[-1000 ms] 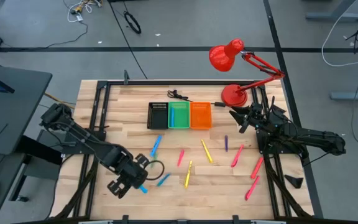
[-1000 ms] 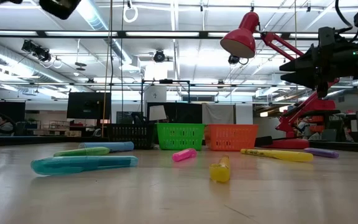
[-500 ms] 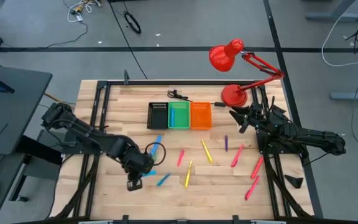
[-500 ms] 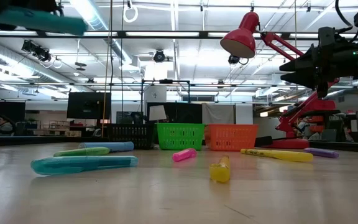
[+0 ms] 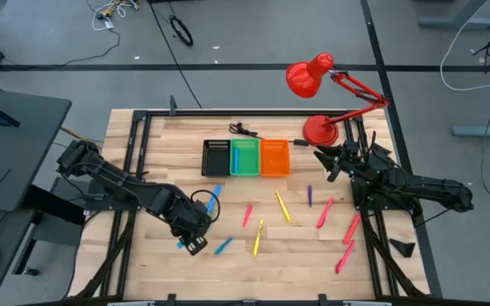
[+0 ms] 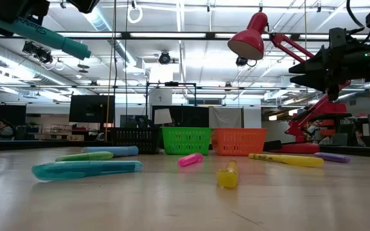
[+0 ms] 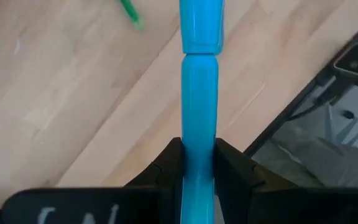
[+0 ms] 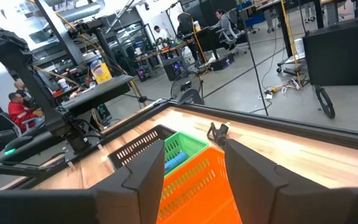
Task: Pick & Place Markers
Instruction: Put the bottom large blue highlighter pen into the green bin
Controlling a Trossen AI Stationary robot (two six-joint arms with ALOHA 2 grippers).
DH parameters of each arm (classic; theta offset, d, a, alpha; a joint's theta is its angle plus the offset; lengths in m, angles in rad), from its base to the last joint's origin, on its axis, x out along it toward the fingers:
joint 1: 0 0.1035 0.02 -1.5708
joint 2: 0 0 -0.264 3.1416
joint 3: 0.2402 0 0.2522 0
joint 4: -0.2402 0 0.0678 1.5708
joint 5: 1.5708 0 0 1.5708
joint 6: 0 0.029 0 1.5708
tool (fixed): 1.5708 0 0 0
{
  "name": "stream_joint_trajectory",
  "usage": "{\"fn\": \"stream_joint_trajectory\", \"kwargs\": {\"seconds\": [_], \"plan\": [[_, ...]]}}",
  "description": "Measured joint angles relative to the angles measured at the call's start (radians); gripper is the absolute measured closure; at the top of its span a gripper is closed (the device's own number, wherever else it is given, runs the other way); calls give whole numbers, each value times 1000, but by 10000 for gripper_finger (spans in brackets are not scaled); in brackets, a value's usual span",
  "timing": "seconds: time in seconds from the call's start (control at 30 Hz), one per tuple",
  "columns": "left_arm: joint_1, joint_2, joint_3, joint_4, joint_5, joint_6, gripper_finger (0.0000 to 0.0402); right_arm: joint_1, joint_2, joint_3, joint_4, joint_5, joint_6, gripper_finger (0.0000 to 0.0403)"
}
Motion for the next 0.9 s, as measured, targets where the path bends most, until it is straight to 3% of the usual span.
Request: {"fn": "stream_joint_trajectory", "kwargs": {"seconds": [0.47,0.9], "plan": [[281,-8,0,22,-21,61,332,0,0,0,0,0,0,233],[554,-7,0,89,-51,-77,332,0,0,0,0,0,0,233]]}}
